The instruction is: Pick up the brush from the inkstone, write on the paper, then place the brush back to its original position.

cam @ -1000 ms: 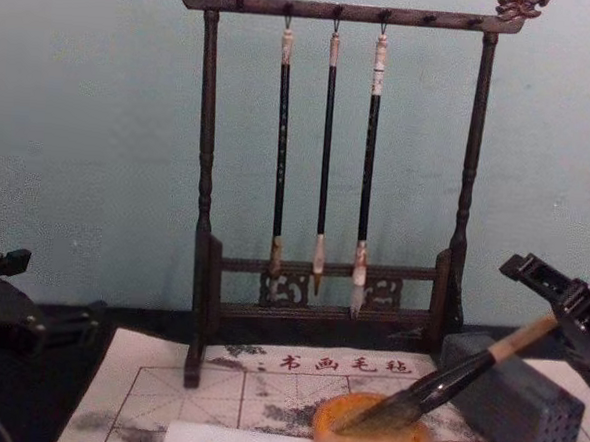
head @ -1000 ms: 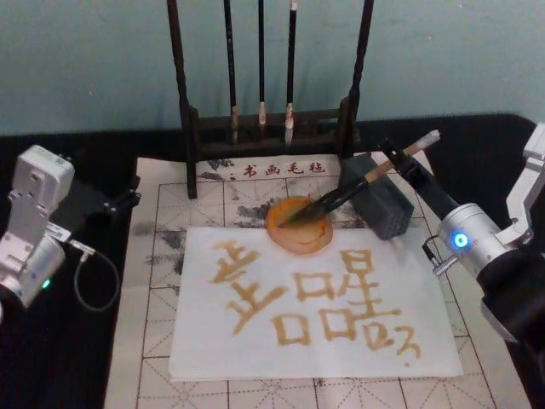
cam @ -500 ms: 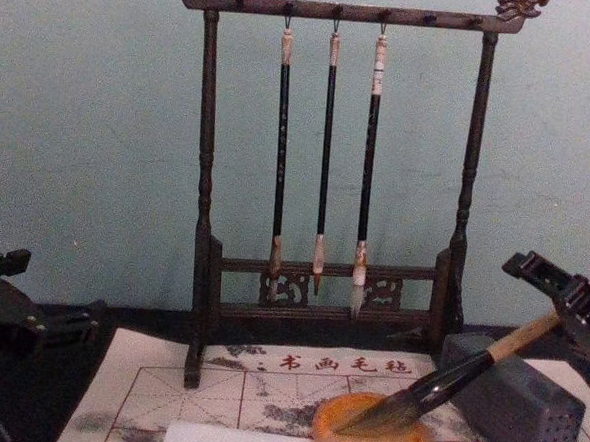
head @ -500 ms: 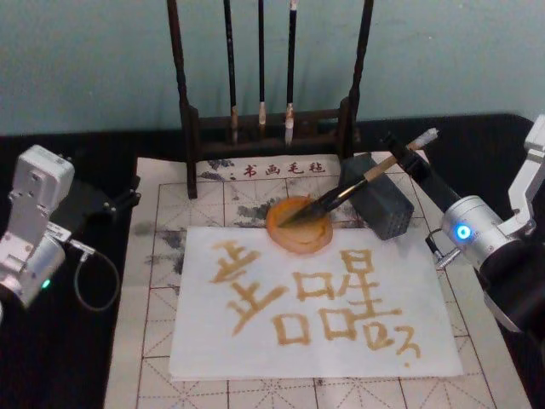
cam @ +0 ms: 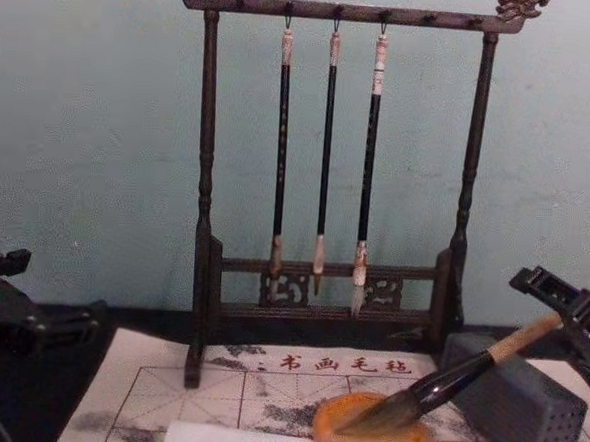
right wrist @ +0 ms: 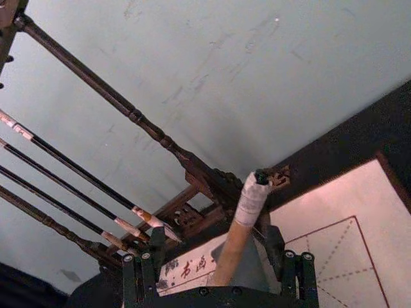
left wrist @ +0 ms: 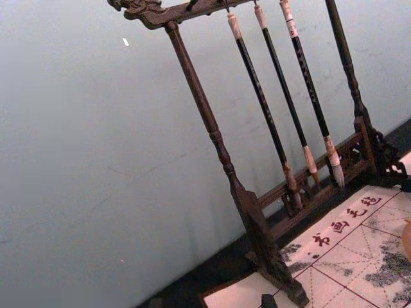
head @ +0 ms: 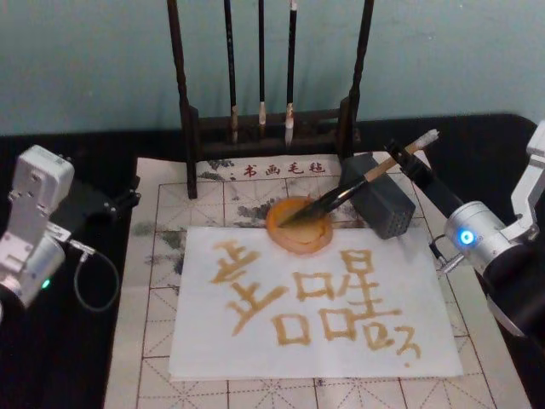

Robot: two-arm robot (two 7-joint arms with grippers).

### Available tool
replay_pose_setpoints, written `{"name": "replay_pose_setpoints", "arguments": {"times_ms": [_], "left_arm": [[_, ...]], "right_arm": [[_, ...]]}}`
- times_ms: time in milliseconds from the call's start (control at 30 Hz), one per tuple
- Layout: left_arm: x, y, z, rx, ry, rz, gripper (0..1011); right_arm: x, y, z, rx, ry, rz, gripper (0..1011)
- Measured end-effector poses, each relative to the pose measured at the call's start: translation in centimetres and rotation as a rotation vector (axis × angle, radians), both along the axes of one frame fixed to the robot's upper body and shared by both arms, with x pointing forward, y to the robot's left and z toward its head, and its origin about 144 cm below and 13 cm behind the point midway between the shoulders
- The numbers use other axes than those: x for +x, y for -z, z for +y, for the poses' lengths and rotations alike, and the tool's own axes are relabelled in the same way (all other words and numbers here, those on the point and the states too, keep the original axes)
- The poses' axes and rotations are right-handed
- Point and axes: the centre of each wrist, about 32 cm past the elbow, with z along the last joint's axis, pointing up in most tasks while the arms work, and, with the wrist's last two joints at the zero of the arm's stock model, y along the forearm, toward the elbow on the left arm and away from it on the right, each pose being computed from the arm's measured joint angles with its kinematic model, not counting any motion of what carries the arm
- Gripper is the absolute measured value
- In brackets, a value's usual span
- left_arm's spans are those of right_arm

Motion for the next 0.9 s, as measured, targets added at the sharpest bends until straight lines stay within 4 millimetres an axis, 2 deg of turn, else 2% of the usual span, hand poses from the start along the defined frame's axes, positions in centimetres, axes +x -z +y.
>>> {"name": "replay_pose_setpoints", "arguments": {"times_ms": [267, 500, 733, 900], "left_arm": [[0.0, 0.0, 0.0, 0.000, 0.000, 0.000, 1001], [0.0, 0.0, 0.0, 0.000, 0.000, 0.000, 1001], [0.0, 0.0, 0.0, 0.000, 0.000, 0.000, 1001], [0.0, 0.0, 0.0, 0.000, 0.000, 0.000, 1001]], "right_arm": [[-1.1, 0.0, -0.6, 0.011, -0.002, 0.008, 1003], [-3.3, -0.4, -1.3, 0.031, -0.011, 0.012, 1002], [-6.7, -0.7, -1.9, 0.034, -0.035, 0.016, 1002], [-9.3, -0.8, -2.1, -0.055, -0.080, -0.054, 1003]]}}
